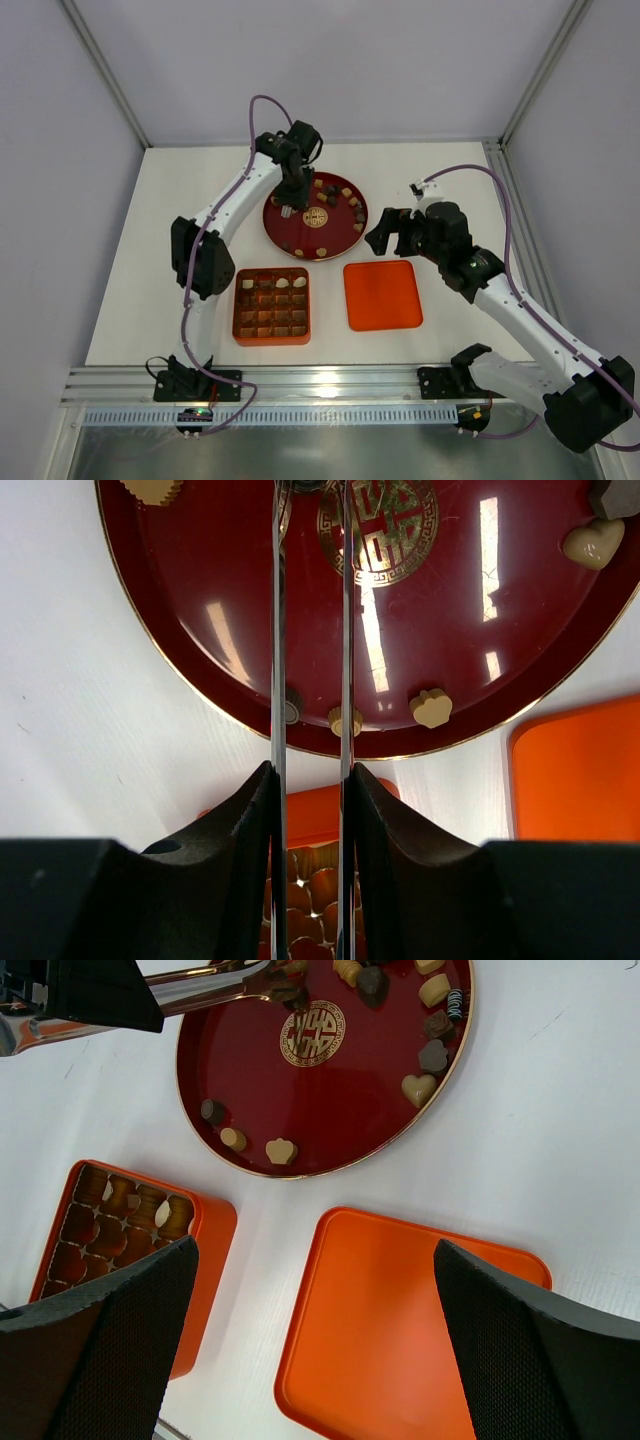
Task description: Pack the chocolate
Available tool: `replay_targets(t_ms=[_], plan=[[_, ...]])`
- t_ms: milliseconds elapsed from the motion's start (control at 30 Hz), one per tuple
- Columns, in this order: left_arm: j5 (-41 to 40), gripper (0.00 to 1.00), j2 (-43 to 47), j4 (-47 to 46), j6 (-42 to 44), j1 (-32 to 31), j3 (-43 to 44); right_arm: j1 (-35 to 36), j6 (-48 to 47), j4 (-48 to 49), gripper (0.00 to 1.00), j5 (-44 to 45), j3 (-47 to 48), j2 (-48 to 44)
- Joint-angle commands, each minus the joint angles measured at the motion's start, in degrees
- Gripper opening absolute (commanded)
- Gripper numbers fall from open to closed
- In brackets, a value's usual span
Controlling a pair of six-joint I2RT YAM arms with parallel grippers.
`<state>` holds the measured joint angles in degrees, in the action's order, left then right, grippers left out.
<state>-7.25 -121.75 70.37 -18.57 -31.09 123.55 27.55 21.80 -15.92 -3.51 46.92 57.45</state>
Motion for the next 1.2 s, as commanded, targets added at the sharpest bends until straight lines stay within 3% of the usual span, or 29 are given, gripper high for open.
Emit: replay_targets(t_ms=[0,1167], plan=[[0.3,0.34,0.0,-1.4,1.3,0.3,2.5,0.2,-0.9,0.5,1.0,0.9,-0.1,-1.2],[-2.1,0.35,2.5,-1.4,2.4,0.4,2.8,0.2,-1.2,0.7,1.0,0.9,0.4,-0.3]])
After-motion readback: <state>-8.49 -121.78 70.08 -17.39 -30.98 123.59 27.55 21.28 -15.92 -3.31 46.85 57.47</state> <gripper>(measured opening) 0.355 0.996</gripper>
